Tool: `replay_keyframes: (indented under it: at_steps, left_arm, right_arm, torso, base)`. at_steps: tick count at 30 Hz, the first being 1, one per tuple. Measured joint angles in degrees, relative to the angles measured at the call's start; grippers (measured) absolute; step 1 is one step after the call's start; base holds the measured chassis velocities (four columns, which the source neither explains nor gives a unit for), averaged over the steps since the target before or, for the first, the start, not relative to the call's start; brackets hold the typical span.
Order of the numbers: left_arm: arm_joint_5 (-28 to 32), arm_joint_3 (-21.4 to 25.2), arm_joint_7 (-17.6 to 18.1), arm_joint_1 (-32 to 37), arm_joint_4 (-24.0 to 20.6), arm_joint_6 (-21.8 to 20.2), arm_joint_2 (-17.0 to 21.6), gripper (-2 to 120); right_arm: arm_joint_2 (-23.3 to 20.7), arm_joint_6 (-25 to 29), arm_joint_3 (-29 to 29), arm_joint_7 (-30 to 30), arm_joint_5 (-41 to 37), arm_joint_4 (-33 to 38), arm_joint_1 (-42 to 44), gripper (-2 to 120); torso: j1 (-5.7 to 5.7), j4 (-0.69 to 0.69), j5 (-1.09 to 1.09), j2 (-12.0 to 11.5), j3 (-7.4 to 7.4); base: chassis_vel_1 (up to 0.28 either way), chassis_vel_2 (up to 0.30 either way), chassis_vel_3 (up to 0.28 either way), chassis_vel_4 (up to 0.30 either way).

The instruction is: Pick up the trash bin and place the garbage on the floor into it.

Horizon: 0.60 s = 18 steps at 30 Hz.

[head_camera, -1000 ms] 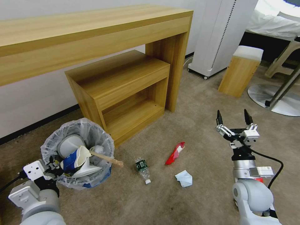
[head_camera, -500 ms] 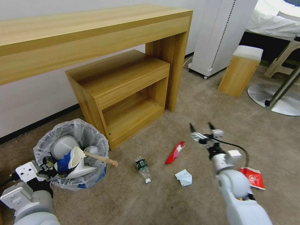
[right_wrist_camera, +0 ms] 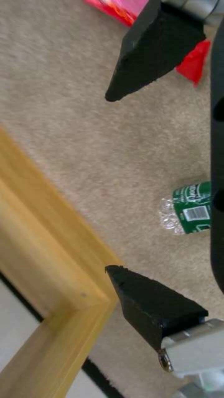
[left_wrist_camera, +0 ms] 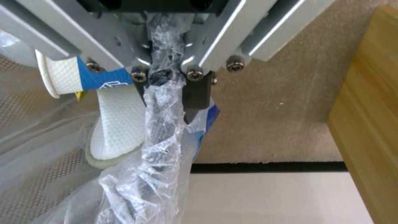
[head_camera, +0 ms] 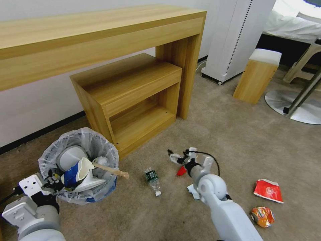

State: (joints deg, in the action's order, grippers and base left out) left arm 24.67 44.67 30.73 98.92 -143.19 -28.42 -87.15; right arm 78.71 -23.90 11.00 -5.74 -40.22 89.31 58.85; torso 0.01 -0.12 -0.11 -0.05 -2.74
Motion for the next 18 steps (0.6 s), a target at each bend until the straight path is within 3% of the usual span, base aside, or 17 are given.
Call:
replay_keyframes:
  at_steps: [14, 18]
  left_arm:
    - [-1.7, -0.8, -0.3, 0.4, 0.0, 0.2, -0.9, 1]
    - [-2.1, -0.9, -0.4, 0.0, 0.6, 0.2, -1.0, 1]
  right_arm:
    - [4.3, -4.7, -1.4, 2.2, -4.6, -8.8, -7.4, 100]
    - [7.4, -9.1, -2.9, -2.4, -8.2, -12.5, -11.2, 100]
  torso:
    - [0.0, -0.01, -0.01, 0.0, 0.0]
    - [0.0, -0.01, -0.01, 0.0, 0.0]
  base:
    - [0.0, 0.0, 0.0, 0.0]
    - [0.0, 0.0, 0.0, 0.0]
